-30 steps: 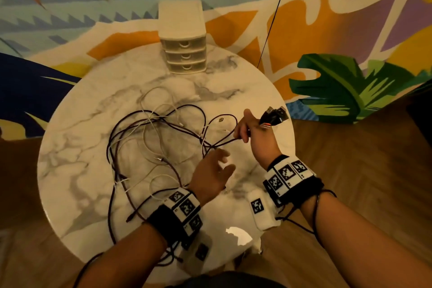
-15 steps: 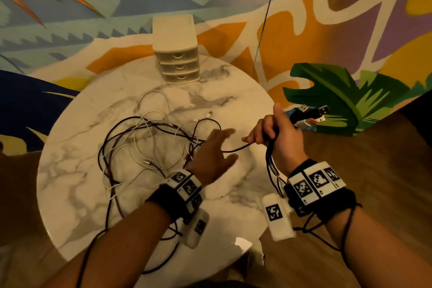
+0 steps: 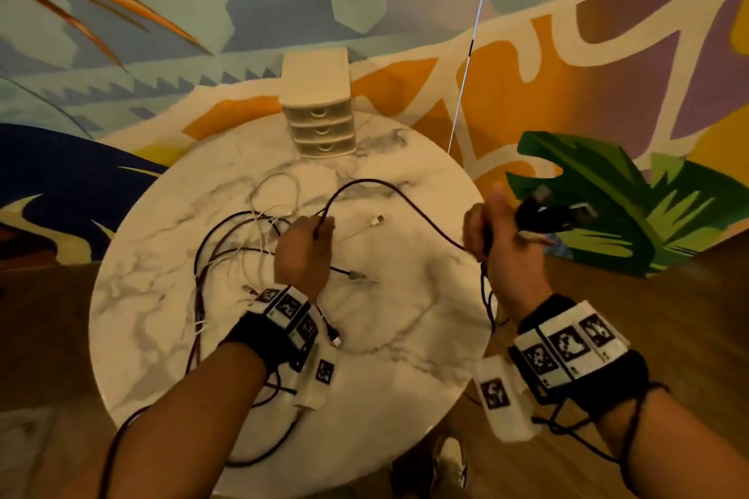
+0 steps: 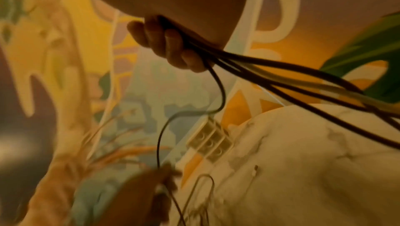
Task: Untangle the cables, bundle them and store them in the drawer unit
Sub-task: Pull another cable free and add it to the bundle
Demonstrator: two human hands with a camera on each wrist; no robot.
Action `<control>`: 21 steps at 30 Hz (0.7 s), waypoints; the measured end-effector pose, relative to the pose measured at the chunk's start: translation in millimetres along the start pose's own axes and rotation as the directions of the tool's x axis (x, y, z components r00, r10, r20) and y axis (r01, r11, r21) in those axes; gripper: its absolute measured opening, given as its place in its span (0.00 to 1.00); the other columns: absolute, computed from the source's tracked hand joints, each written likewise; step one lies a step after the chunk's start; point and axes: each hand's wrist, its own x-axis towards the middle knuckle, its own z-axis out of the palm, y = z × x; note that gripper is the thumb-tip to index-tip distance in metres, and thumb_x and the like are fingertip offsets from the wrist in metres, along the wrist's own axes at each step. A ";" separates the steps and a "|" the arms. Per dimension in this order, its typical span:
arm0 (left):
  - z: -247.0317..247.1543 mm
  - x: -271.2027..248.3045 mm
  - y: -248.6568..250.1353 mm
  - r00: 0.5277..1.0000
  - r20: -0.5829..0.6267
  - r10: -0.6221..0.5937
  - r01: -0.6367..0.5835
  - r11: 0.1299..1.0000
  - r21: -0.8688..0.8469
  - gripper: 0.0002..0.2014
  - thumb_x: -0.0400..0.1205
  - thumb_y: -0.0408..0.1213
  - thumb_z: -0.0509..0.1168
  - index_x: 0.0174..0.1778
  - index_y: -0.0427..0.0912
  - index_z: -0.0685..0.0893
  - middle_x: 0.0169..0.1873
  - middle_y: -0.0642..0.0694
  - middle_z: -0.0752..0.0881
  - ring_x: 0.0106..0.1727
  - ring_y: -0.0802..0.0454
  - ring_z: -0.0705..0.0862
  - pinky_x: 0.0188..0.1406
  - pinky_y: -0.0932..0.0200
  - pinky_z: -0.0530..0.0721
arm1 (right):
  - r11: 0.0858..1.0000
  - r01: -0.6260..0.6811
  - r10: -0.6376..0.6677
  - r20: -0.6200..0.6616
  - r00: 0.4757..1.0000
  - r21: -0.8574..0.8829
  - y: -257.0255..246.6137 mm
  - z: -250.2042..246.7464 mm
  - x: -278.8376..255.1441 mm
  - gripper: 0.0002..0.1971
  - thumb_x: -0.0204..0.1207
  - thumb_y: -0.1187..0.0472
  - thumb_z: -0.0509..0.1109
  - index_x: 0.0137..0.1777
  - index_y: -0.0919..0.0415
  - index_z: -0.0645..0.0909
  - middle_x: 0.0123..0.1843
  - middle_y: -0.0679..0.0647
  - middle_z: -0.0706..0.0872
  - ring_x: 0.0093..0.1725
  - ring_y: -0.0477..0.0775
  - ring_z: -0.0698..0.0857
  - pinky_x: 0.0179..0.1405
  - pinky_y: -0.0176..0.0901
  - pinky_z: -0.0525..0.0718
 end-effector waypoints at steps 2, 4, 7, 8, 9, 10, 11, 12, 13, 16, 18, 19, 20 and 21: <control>2.1 -24.8 30.8 0.987 -0.009 0.162 -0.161 0.984 0.073 0.14 0.85 0.44 0.59 0.45 0.39 0.85 0.41 0.41 0.83 0.43 0.41 0.81 0.40 0.51 0.74 | 0.978 -0.144 0.172 0.196 0.965 -0.153 9.4 18.2 -11.6 0.33 0.84 0.41 0.48 0.26 0.59 0.80 0.21 0.52 0.69 0.22 0.49 0.67 0.30 0.43 0.66; 6.6 -49.7 52.5 0.952 0.056 0.302 -0.307 0.942 0.133 0.12 0.84 0.44 0.58 0.47 0.42 0.84 0.40 0.46 0.79 0.36 0.44 0.80 0.31 0.52 0.76 | 0.915 -0.241 0.334 0.274 0.902 -0.323 20.1 31.7 -15.0 0.32 0.83 0.40 0.49 0.38 0.62 0.85 0.24 0.56 0.73 0.22 0.48 0.71 0.31 0.40 0.69; 12.9 -69.7 61.6 0.949 0.124 0.289 -0.304 0.945 0.123 0.12 0.84 0.41 0.57 0.61 0.47 0.81 0.49 0.49 0.81 0.39 0.46 0.83 0.32 0.49 0.82 | 0.858 -0.288 0.418 0.250 0.874 -0.426 27.5 35.2 -8.8 0.32 0.83 0.42 0.52 0.30 0.68 0.80 0.24 0.56 0.77 0.25 0.52 0.75 0.37 0.45 0.72; 16.3 -72.9 57.7 0.954 0.147 0.262 -0.277 0.957 0.089 0.14 0.85 0.39 0.58 0.66 0.48 0.79 0.52 0.51 0.81 0.40 0.47 0.82 0.35 0.49 0.82 | 0.855 -0.291 0.419 0.244 0.875 -0.429 27.4 33.7 -5.9 0.30 0.85 0.47 0.53 0.28 0.66 0.77 0.23 0.55 0.77 0.25 0.52 0.74 0.37 0.45 0.72; 19.9 -75.6 53.8 0.954 0.175 0.245 -0.256 0.966 0.046 0.16 0.84 0.38 0.58 0.69 0.49 0.76 0.54 0.53 0.80 0.40 0.49 0.82 0.36 0.50 0.82 | 0.856 -0.285 0.414 0.243 0.877 -0.430 27.8 32.1 -3.7 0.27 0.85 0.51 0.54 0.26 0.63 0.75 0.23 0.55 0.76 0.25 0.51 0.73 0.37 0.46 0.72; 23.4 -77.9 49.0 0.953 0.199 0.230 -0.235 0.972 0.001 0.18 0.84 0.37 0.59 0.71 0.50 0.73 0.54 0.56 0.79 0.39 0.52 0.81 0.37 0.53 0.82 | 0.866 -0.276 0.398 0.241 0.885 -0.417 28.9 30.7 -1.8 0.24 0.86 0.55 0.54 0.27 0.61 0.75 0.24 0.55 0.76 0.25 0.50 0.73 0.37 0.45 0.71; 28.2 -79.9 41.9 0.954 0.227 0.198 -0.192 0.980 -0.045 0.19 0.84 0.37 0.59 0.71 0.51 0.72 0.53 0.58 0.77 0.38 0.55 0.80 0.38 0.56 0.81 | 0.885 -0.272 0.377 0.237 0.895 -0.377 31.2 29.3 -0.7 0.22 0.86 0.57 0.54 0.31 0.60 0.78 0.24 0.55 0.75 0.24 0.50 0.72 0.35 0.44 0.71; 34.0 -80.4 31.0 0.955 0.259 0.142 -0.124 0.989 -0.083 0.18 0.83 0.38 0.60 0.70 0.51 0.72 0.52 0.58 0.77 0.38 0.56 0.80 0.39 0.57 0.82 | 0.911 -0.270 0.349 0.233 0.908 -0.312 34.2 27.6 0.4 0.21 0.86 0.59 0.53 0.36 0.61 0.82 0.23 0.55 0.74 0.24 0.49 0.70 0.32 0.43 0.70; 40.2 -79.9 17.6 0.952 0.299 0.069 -0.039 0.994 -0.106 0.16 0.83 0.40 0.61 0.67 0.49 0.74 0.51 0.56 0.79 0.39 0.55 0.82 0.41 0.55 0.83 | 0.935 -0.262 0.316 0.226 0.921 -0.240 36.9 24.9 1.9 0.20 0.86 0.60 0.53 0.40 0.62 0.84 0.23 0.55 0.73 0.23 0.49 0.69 0.29 0.42 0.68; 52.7 -75.3 -35.8 0.912 0.375 -0.169 0.199 0.979 -0.043 0.11 0.83 0.41 0.63 0.59 0.42 0.80 0.50 0.41 0.84 0.43 0.44 0.84 0.44 0.49 0.83 | 0.970 -0.231 0.241 0.162 0.957 -0.080 37.3 9.9 11.4 0.22 0.86 0.61 0.51 0.41 0.63 0.86 0.20 0.51 0.72 0.20 0.47 0.67 0.24 0.38 0.66; 48.9 -66.0 -68.0 0.897 0.337 -0.285 0.286 0.957 0.047 0.10 0.83 0.39 0.62 0.52 0.37 0.83 0.49 0.36 0.84 0.51 0.37 0.83 0.47 0.53 0.78 | 0.981 -0.190 0.187 0.087 0.978 0.029 30.4 -4.8 17.9 0.22 0.86 0.62 0.50 0.43 0.66 0.85 0.19 0.50 0.71 0.19 0.46 0.66 0.20 0.34 0.64; 44.2 -60.2 -78.2 0.900 0.302 -0.314 0.308 0.949 0.069 0.10 0.84 0.38 0.60 0.48 0.36 0.84 0.47 0.36 0.84 0.52 0.36 0.83 0.44 0.54 0.75 | 0.982 -0.171 0.168 0.042 0.985 0.074 27.1 -12.8 19.8 0.23 0.86 0.61 0.49 0.45 0.68 0.85 0.19 0.50 0.70 0.19 0.46 0.65 0.18 0.33 0.63; 37.8 -54.2 -83.3 0.906 0.272 -0.325 0.319 0.945 0.069 0.11 0.85 0.38 0.59 0.44 0.37 0.83 0.44 0.37 0.83 0.52 0.36 0.83 0.41 0.55 0.72 | 0.981 -0.156 0.157 0.001 0.988 0.114 25.6 -19.0 21.4 0.23 0.86 0.61 0.49 0.47 0.68 0.86 0.19 0.51 0.70 0.19 0.47 0.64 0.18 0.33 0.61; 32.5 -49.2 -82.0 0.916 0.247 -0.315 0.310 0.949 0.057 0.12 0.85 0.40 0.58 0.43 0.37 0.82 0.44 0.37 0.83 0.51 0.36 0.82 0.41 0.56 0.70 | 0.976 -0.154 0.160 -0.027 0.987 0.156 25.3 -24.1 21.3 0.22 0.86 0.59 0.49 0.49 0.67 0.86 0.20 0.53 0.69 0.20 0.48 0.63 0.18 0.33 0.59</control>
